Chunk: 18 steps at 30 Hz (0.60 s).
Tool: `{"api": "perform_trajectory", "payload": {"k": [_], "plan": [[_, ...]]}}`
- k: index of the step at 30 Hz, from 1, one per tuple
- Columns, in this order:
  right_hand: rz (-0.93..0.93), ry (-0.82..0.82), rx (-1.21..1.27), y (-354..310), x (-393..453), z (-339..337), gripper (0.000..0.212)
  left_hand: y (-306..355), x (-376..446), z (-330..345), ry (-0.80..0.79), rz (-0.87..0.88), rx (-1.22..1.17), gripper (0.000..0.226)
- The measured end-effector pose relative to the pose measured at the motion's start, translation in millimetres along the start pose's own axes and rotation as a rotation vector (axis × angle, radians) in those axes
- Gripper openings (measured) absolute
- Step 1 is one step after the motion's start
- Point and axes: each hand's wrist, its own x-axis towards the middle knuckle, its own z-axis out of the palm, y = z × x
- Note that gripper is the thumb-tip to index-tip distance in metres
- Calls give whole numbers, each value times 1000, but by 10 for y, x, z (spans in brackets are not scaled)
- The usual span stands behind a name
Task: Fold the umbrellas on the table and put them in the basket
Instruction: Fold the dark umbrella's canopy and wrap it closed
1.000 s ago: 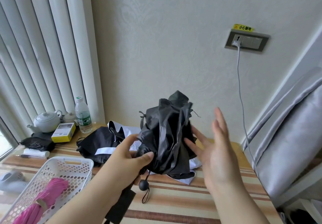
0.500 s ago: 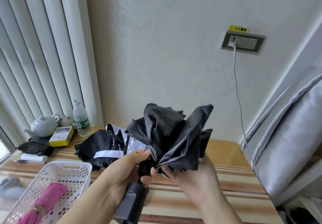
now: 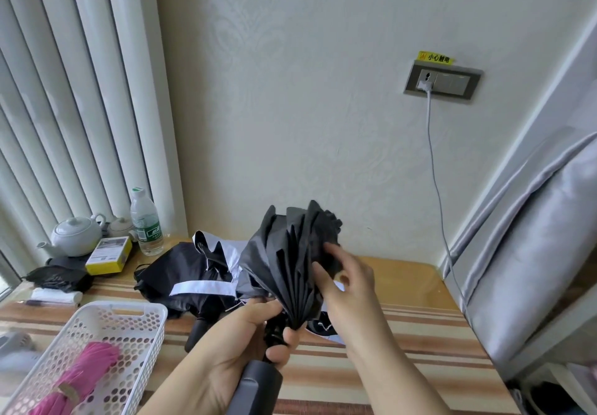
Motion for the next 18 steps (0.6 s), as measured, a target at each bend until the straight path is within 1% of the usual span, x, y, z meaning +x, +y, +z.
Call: {"api": "perform_trajectory", "payload": {"k": [1,2,3,4,5,6,8,9,11,12,13,15,16,18], "plan": [[87,46,45,-11,-3,30,62,-16,-3,12,-19,11,0,56],[189,51,118,-11,10,51,89,-28,2,19,-31,19,-1,62],[280,28,216,-11,37,58,111,-38,15,21,-30,26,6,64],[334,12,330,-3,77,70,123,-52,12,33,-24,29,30,64],[366,-3,423,18,128,80,125,-70,-5,56,-16,31,68,62],[369,-18,483,11,163,87,123,-87,-28,81,-15,39,112,56],[354,-32,499,21,213,115,113,-130,-80,142,-11,93,216,36],[351,-30,489,-11,209,119,99,-155,-105,176,-2,134,283,30],[370,-9,467,-35,220,131,61,-221,-115,225,58,226,429,28],[400,-1,467,-38,230,134,46,-252,-112,235,93,272,512,25],[428,6,485,-33,238,134,39,-276,-101,237,124,309,606,22],[454,34,538,-12,235,147,33,-296,-111,244,143,340,743,19],[445,52,562,-5,221,163,31,-279,-125,240,136,339,760,20],[415,92,604,12,201,177,31,-225,-150,232,88,303,731,35]]}}
